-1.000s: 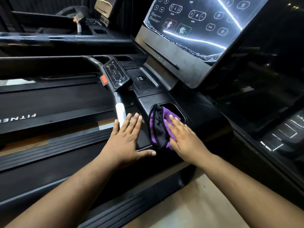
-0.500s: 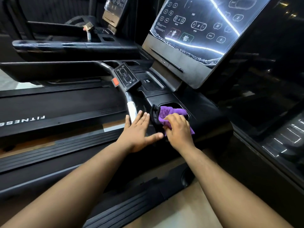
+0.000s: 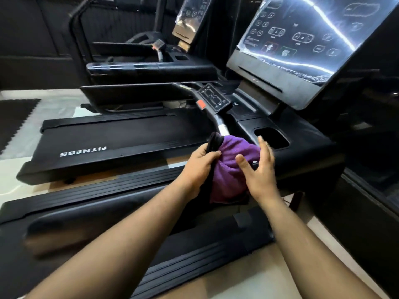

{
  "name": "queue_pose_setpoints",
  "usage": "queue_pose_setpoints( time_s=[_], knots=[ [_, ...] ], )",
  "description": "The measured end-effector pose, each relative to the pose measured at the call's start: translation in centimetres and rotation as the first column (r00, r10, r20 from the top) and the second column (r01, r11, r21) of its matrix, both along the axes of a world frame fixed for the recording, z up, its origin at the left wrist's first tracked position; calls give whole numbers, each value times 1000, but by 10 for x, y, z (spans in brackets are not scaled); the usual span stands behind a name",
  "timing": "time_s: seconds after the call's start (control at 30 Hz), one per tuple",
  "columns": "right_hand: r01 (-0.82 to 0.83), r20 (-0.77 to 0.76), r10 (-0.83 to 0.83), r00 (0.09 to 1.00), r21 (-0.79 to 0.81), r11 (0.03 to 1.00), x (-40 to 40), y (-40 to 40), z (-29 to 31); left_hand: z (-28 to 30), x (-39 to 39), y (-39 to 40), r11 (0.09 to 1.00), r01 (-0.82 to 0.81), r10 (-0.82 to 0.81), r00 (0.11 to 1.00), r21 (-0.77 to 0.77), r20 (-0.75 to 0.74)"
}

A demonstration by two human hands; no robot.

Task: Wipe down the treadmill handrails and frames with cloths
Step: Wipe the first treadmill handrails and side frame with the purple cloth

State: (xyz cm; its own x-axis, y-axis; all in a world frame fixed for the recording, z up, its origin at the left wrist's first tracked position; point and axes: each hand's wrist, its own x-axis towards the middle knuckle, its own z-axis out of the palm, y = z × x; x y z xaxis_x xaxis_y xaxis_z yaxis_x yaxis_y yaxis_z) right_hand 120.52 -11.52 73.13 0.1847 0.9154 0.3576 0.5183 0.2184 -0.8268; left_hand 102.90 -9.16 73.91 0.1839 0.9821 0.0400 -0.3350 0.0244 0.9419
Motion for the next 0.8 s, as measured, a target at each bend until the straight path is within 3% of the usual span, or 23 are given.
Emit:
queue_pose_setpoints(
  time_s=[0.07, 0.13, 0.2, 0.27, 0.3, 0.37, 0.4, 0.47, 0.53, 0.6, 0.67, 0.8],
  knots=[
    [-54, -199, 37, 979, -79, 995, -22, -2, -2, -1, -19, -14, 1000, 10, -10, 1000, -10, 29],
    [-38, -290, 21, 957, -54, 998, -34, -3, -6, -5, -37, -23, 1000, -15, 15, 999, -9, -33],
    [41, -232, -35, 972, 22, 999, -43, -4, -9, -10, -53, -31, 999, -27, 30, 986, 20, -163],
    [111, -113, -97, 989, 117, 987, -43, -5, -10, -13, -62, -38, 991, -60, 102, 915, 119, -390],
    [133, -38, -128, 991, 172, 976, -43, -7, -9, -15, -64, -39, 975, -79, 182, 815, 206, -550],
    [220, 140, -263, 955, 264, 939, -48, -13, -13, -20, -64, -42, 930, -52, 347, 455, 365, -820],
    [271, 212, -340, 916, 299, 915, -55, -17, -19, -22, -63, -44, 910, -8, 399, 288, 414, -870],
    [204, 360, -280, 890, 234, 950, -79, -29, -37, -25, -66, -48, 871, 107, 472, 93, 480, -877],
    [-5, 575, 2, 818, 4, 1000, -95, -39, -63, -27, -77, -52, 848, 204, 500, -5, 489, -866],
    [-74, 700, 98, 708, -64, 995, -82, -34, -82, -26, -100, -55, 844, 262, 502, -74, 469, -862],
    [-2, 701, 9, 713, -10, 1000, -57, -18, -81, -24, -132, -57, 836, 323, 503, -130, 443, -855],
    [268, 555, -214, 804, -17, 963, -51, 1, -63, -26, -196, -70, 847, 413, 444, -204, 335, -872]
  ],
)
